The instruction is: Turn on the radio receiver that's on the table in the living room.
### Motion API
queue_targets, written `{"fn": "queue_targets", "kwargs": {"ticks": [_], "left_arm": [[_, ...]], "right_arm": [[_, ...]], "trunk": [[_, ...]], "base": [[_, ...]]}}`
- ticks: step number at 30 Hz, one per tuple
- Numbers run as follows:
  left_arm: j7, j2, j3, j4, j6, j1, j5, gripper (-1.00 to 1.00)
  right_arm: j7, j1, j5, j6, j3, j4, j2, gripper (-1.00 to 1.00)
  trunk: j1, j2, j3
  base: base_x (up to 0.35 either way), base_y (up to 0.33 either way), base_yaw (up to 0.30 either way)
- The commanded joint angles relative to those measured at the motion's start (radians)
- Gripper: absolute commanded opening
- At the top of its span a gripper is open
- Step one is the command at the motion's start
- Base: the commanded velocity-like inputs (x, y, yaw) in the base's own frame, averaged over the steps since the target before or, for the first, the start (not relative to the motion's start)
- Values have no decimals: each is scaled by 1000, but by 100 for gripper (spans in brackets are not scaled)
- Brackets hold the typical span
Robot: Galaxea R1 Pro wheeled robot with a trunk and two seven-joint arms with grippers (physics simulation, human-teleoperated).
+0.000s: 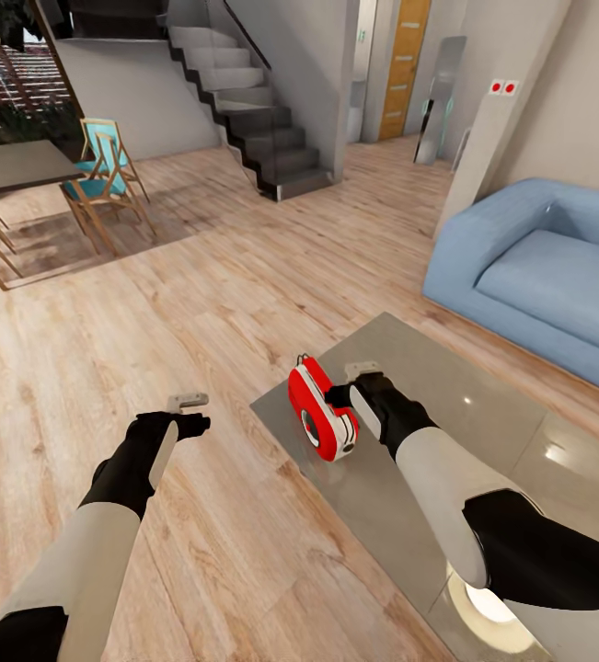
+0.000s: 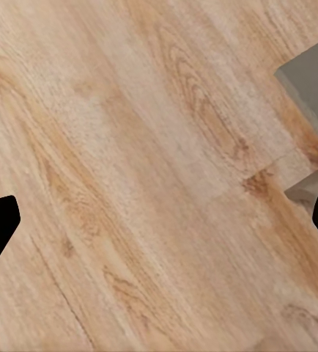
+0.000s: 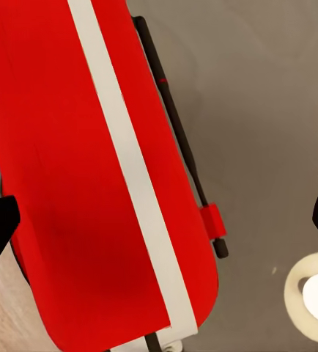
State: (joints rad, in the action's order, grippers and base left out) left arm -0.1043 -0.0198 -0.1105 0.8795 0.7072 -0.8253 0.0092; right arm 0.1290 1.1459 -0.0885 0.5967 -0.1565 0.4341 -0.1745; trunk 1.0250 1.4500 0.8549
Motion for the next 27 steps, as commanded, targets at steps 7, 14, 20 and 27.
{"fn": "queue_targets", "kwargs": {"ticks": [7,14,20,27], "left_arm": [[0,0,0,1,0,0,0,100],[0,0,0,0,0,0,0,100],[0,0,0,-1,0,0,0,100],[0,0,0,-1,0,1,0,100]], "right_arm": [[0,0,1,0,0,0,0,100],[0,0,1,0,-1,0,0,100],[0,0,0,0,-1,0,0,100],[0,0,0,0,-2,0,0,100]], "trunk": [[0,0,10],[0,0,12],[0,0,13],[0,0,13]], "base": [[0,0,0],[0,0,0],[0,0,0],[0,0,0]]}}
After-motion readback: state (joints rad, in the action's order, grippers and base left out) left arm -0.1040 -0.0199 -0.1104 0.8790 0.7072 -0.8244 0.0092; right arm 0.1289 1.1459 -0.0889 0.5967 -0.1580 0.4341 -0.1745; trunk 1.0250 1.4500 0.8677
